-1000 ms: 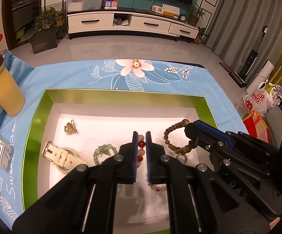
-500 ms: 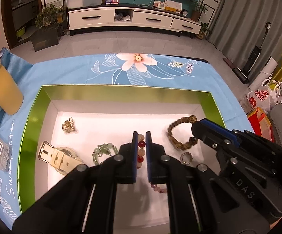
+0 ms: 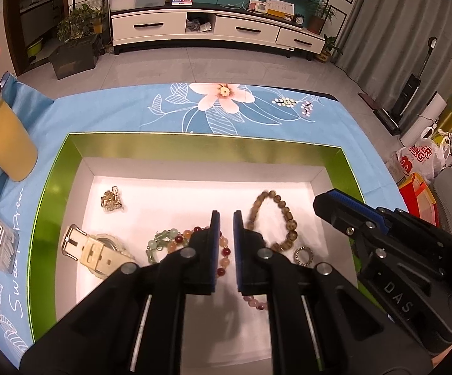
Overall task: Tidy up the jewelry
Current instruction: 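Open the left tool to drop the red bead bracelet while the right tool releases the wooden bracelet, then withdraw both open tools from the box toward the silver bangle and black watch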
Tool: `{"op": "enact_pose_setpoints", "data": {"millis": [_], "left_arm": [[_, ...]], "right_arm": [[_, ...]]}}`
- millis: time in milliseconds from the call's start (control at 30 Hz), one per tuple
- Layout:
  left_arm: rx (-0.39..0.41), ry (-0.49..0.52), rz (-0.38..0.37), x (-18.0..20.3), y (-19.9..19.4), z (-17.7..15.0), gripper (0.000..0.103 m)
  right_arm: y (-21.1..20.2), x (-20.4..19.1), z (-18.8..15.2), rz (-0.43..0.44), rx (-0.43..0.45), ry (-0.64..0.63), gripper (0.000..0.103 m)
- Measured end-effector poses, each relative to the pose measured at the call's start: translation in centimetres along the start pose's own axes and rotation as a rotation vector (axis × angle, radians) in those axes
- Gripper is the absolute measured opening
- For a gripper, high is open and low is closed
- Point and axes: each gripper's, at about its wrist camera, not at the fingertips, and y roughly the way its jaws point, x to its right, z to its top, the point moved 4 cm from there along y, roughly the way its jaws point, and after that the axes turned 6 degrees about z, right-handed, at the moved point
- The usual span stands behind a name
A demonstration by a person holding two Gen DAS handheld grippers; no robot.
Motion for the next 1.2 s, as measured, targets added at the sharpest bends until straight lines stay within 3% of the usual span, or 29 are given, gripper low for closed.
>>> {"op": "enact_pose_setpoints", "data": {"millis": [333,467,600,667,967,1200], "left_arm": [[0.026,0.001,0.031,-0.5,-1.3,-0.1,0.044],[0.052,0.003,0.050,-0.6,-2.7,0.0,0.066],[0.074,0.013,0.076,-0.6,-4.2,-0.1,0.084],[0.075,0.016,0.077,-0.5,-4.8,-0.4,0.088],[0.082,0.013,0.056,-0.5,-8.8,-2.6,0.099],[0.065,-0.028,0.023,-2.2,-11.8,-5.4,0.101]], "right_arm": [[-1.4,0.0,0.0,0.004,0.019,0.010,0.014],[-2.8,0.1,-0.2,0.003,0.047,0.014,0.034],[-4.7,0.0,-0.4,-0.001,0.081,0.006,0.044],[-5.7,-0.1,-0.6,-0.007,0.095,-0.001,0.052],[-10.5,-0.8,-2.5,0.001,0.137,-0.030,0.068],[-12.3,-1.9,-5.8,0.016,0.099,-0.065,0.079]]}}
